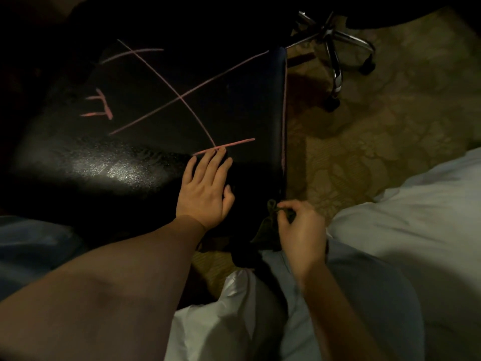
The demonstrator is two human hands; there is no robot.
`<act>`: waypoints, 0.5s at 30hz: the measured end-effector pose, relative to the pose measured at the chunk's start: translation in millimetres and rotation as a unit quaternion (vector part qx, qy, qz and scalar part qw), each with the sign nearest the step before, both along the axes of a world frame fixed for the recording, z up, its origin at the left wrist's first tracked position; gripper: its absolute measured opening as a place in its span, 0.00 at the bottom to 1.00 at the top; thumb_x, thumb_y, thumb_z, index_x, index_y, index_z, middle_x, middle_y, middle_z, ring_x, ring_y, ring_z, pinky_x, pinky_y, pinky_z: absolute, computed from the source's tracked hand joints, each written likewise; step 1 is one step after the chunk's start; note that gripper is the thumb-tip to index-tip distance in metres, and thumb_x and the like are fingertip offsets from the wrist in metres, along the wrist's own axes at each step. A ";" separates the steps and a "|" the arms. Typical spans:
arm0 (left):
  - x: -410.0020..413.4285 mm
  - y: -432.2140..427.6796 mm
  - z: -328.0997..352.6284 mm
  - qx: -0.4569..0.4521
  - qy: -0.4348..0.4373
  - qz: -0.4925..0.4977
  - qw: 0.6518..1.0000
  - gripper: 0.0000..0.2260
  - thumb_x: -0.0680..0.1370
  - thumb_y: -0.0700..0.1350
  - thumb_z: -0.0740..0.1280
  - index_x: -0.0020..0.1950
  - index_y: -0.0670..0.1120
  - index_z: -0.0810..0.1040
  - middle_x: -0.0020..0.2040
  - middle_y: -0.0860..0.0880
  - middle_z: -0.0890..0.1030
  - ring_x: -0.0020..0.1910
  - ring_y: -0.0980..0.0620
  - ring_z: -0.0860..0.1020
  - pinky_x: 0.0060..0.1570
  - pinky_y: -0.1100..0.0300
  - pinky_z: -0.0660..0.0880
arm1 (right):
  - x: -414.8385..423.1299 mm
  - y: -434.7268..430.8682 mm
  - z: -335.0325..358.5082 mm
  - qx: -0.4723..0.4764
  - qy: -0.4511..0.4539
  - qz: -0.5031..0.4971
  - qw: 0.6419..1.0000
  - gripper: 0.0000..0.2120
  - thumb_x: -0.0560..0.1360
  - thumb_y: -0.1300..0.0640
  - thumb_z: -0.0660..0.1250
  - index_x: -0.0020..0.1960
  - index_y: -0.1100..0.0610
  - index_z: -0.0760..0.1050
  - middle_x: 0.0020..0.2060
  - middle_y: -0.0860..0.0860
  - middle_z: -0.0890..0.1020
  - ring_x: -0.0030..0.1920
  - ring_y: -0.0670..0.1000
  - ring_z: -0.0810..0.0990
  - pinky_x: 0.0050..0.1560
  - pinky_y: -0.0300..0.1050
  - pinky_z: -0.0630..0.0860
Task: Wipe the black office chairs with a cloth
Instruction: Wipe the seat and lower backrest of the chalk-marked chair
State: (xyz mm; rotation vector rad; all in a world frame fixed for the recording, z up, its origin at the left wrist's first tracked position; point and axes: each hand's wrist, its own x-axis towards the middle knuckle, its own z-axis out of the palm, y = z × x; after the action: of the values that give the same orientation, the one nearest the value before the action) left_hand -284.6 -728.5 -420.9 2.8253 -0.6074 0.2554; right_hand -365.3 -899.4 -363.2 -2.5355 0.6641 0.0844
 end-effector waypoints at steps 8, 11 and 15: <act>-0.8 4.1 0.2 -0.012 -0.003 -0.008 1.000 0.24 0.76 0.49 0.56 0.69 0.42 0.72 0.73 0.43 0.68 0.73 0.45 0.65 0.72 0.43 0.58 | -38.3 8.5 -12.3 0.038 0.051 0.020 0.998 0.08 0.78 0.58 0.66 0.56 0.52 0.80 0.55 0.49 0.78 0.42 0.40 0.70 0.34 0.23 0.64; -0.3 3.4 -0.3 -0.008 0.000 -0.008 1.000 0.24 0.76 0.49 0.56 0.70 0.42 0.71 0.74 0.43 0.67 0.73 0.45 0.64 0.73 0.44 0.57 | -24.5 3.6 -8.7 0.035 -0.014 -0.011 0.999 0.08 0.77 0.59 0.67 0.54 0.53 0.80 0.52 0.50 0.79 0.45 0.40 0.71 0.39 0.27 0.62; 0.3 2.3 -0.8 -0.005 -0.001 -0.008 1.000 0.24 0.75 0.49 0.56 0.70 0.42 0.71 0.74 0.43 0.67 0.74 0.45 0.64 0.72 0.44 0.57 | 13.2 -6.2 -6.5 0.011 -0.066 -0.010 0.998 0.07 0.76 0.60 0.68 0.52 0.53 0.81 0.50 0.51 0.80 0.46 0.46 0.76 0.43 0.34 0.65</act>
State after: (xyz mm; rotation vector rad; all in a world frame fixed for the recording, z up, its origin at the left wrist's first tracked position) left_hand -284.2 -726.3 -421.7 2.8102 -0.6284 0.2569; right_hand -352.2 -905.6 -369.7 -2.4874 0.6333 -0.0833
